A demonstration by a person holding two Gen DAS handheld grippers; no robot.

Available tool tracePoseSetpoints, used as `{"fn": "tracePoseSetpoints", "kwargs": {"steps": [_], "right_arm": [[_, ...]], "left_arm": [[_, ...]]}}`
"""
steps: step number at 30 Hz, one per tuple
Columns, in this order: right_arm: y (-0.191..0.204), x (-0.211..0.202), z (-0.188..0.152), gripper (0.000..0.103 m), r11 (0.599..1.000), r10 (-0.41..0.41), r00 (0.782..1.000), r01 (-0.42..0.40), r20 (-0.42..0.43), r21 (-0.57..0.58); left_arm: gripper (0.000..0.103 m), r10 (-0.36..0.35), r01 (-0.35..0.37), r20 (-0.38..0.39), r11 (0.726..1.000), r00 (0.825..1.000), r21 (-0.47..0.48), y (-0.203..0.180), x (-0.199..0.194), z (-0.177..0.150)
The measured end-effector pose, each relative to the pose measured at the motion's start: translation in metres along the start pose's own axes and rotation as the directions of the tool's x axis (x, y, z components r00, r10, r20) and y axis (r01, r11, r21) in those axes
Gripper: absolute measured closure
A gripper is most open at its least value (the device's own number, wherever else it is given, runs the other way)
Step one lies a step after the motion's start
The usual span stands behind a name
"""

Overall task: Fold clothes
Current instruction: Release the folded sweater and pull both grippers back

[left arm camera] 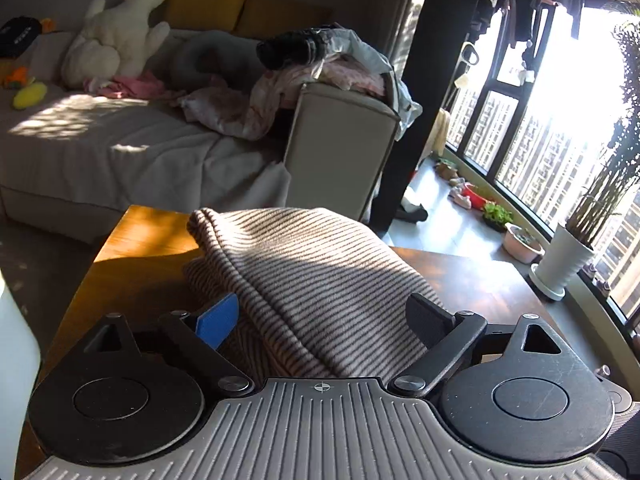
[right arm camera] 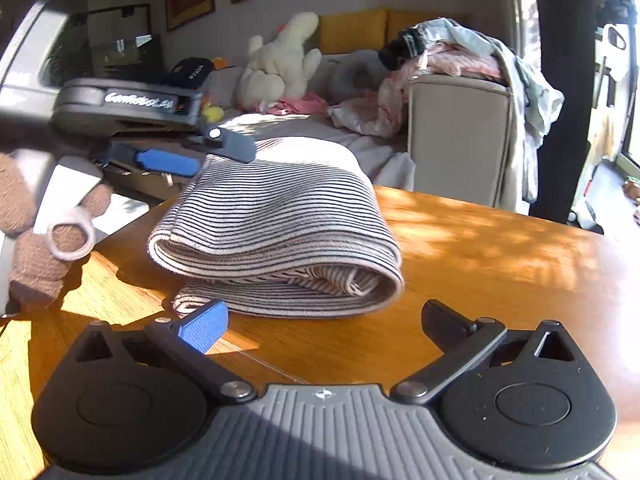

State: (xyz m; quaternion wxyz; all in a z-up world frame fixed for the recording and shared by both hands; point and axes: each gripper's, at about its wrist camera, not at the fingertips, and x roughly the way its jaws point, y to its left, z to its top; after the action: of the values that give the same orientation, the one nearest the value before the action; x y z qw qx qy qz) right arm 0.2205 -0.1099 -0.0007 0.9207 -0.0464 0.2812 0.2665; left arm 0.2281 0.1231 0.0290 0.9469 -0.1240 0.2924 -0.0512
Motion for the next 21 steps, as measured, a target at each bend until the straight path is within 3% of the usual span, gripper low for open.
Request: {"fn": "tracePoseSetpoints", "kwargs": {"steps": [7,11,16,21], "right_arm": [[-0.017,-0.038,-0.028,0.000,0.981,-0.145,0.987,0.153,-0.069,0.122],[-0.022,-0.042,-0.038,0.000,0.944,-0.272,0.947,0.297,-0.172,0.141],[-0.025,-0.042,-0.042,0.000,0.932,-0.301,0.937,0.329,-0.180,0.152],[-0.023,-0.043,-0.043,0.000,0.938,-0.289,0.941,0.315,-0.175,0.143]], "left_arm": [[0.000,0.051,-0.053,-0.143,0.998,0.988,-0.014,-0.039,-0.026,-0.082],[0.000,0.109,-0.101,-0.119,0.992,0.987,0.070,-0.065,-0.033,-0.107],[0.000,0.194,-0.170,-0.119,0.968,0.974,0.187,-0.084,-0.027,-0.113],[0.000,0.221,-0.206,-0.100,0.968,0.970,0.147,-0.082,-0.027,-0.113]]}}
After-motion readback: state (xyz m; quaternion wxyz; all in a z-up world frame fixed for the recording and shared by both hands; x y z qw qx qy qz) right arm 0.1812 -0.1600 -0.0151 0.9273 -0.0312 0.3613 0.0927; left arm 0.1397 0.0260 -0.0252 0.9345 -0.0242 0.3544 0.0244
